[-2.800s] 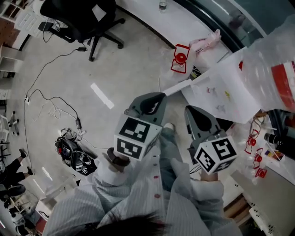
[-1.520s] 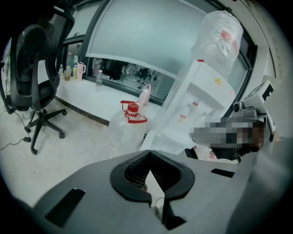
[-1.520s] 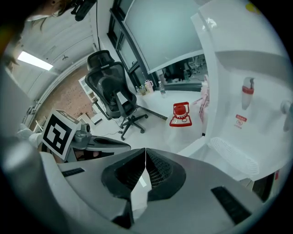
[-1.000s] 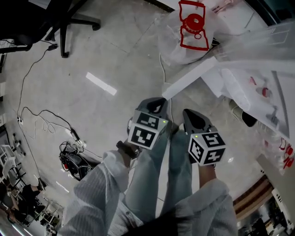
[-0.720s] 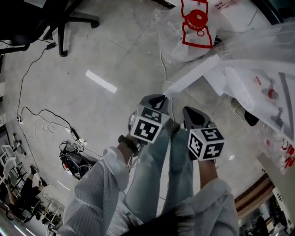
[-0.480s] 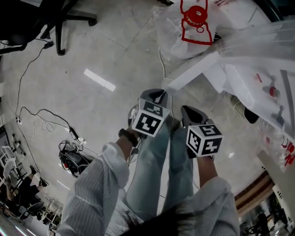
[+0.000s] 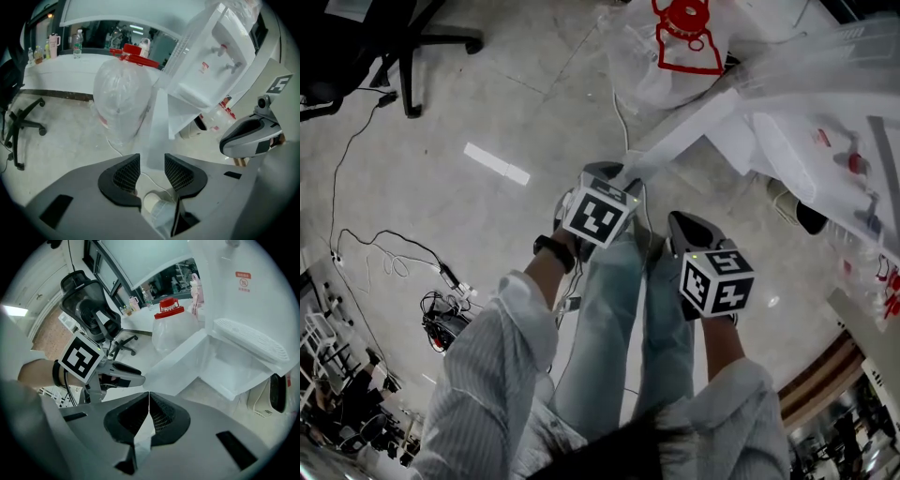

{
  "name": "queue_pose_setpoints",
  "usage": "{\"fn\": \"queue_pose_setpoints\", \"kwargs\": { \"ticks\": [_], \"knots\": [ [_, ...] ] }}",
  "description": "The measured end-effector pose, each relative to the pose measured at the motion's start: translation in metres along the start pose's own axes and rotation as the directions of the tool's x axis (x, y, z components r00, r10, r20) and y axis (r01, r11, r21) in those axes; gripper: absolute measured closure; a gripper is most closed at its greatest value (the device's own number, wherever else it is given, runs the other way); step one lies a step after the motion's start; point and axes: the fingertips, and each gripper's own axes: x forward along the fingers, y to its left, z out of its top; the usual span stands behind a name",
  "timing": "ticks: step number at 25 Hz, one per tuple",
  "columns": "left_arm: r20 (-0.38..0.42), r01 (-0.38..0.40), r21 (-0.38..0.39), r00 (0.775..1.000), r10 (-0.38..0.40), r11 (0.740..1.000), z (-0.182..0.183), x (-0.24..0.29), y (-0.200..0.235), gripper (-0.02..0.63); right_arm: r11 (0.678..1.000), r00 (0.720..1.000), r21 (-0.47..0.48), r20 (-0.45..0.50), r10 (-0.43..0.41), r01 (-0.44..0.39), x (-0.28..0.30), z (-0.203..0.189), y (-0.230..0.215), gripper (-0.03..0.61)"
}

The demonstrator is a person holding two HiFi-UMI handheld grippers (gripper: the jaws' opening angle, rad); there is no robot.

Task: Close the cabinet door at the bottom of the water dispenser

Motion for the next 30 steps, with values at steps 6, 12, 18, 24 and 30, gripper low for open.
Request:
{"fn": "queue_pose_setpoints", "kwargs": {
  "ticks": [6,12,18,24,30],
  "knots": [
    [-0.046,0.016,0.036,0.999,-0.015,0.999,-0.004,0.010,-0.008,0.457,0.999,1.000,0.038,0.009,-0.016,0.015,-0.007,-0.014,0.001,0.563],
    [-0.038,-0.006,0.034,0.999,0.007,0.999,-0.006,0.014,-0.024,0.457,0.996,0.999,0.090,0.036,-0.034,0.030,-0.018,-0.030,-0.012,0.563],
    [-0.052,-0.027,0.023,0.998,0.028,0.999,-0.011,0.022,-0.043,0.457,0.993,0.997,0.115,0.067,-0.043,0.035,-0.033,-0.041,-0.024,0.563],
    [-0.057,-0.072,-0.005,0.996,0.071,0.997,-0.016,0.035,-0.076,0.457,0.990,0.994,0.136,0.093,-0.059,0.046,-0.058,-0.064,-0.049,0.564],
    [-0.055,-0.080,-0.044,0.995,0.078,0.996,-0.018,0.057,-0.122,0.456,0.987,0.992,0.155,0.113,-0.062,0.044,-0.091,-0.094,-0.082,0.564]
  ]
}}
